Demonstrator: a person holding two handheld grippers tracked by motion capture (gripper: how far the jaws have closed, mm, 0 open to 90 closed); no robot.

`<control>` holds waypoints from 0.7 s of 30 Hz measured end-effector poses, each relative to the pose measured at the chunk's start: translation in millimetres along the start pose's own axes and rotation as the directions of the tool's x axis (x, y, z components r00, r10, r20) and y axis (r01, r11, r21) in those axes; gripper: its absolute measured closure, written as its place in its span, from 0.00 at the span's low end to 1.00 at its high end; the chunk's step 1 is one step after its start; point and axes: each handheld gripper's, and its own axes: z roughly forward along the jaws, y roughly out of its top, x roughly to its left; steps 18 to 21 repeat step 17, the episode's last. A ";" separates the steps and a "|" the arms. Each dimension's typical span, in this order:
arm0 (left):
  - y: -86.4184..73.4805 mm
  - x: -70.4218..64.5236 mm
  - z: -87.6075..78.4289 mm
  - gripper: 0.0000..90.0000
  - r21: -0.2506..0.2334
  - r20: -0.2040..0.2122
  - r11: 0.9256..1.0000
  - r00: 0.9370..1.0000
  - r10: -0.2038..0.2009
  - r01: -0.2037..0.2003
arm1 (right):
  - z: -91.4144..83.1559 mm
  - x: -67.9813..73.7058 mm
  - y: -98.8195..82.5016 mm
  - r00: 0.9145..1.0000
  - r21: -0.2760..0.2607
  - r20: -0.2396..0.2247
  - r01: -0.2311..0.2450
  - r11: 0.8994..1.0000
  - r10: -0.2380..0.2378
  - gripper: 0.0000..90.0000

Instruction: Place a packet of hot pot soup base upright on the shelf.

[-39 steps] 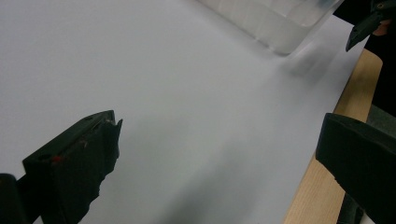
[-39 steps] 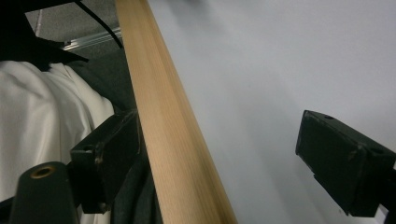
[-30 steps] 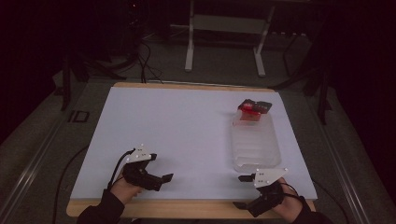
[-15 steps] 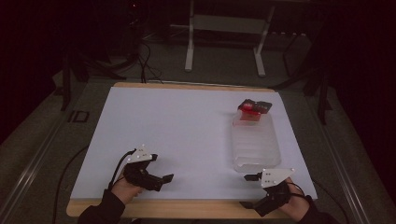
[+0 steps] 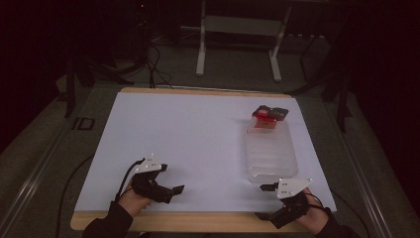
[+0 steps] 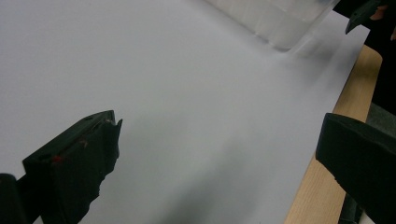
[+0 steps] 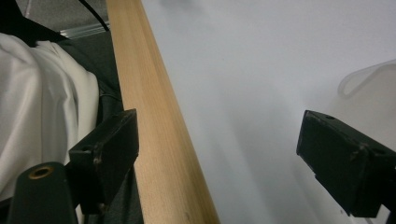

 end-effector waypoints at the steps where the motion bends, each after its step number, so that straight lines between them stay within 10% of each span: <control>1: -0.2 -0.1 0.2 0.00 0.000 0.001 1.000 1.000 -0.002 0.002 | 0.1 -0.2 -0.2 1.000 0.000 -0.002 -0.002 1.000 0.002 0.15; 21: -0.4 -0.4 0.2 0.00 0.001 0.000 1.000 1.000 0.001 -0.001 | -1.3 -1.3 0.2 1.000 -0.009 0.016 0.005 1.000 -0.005 0.15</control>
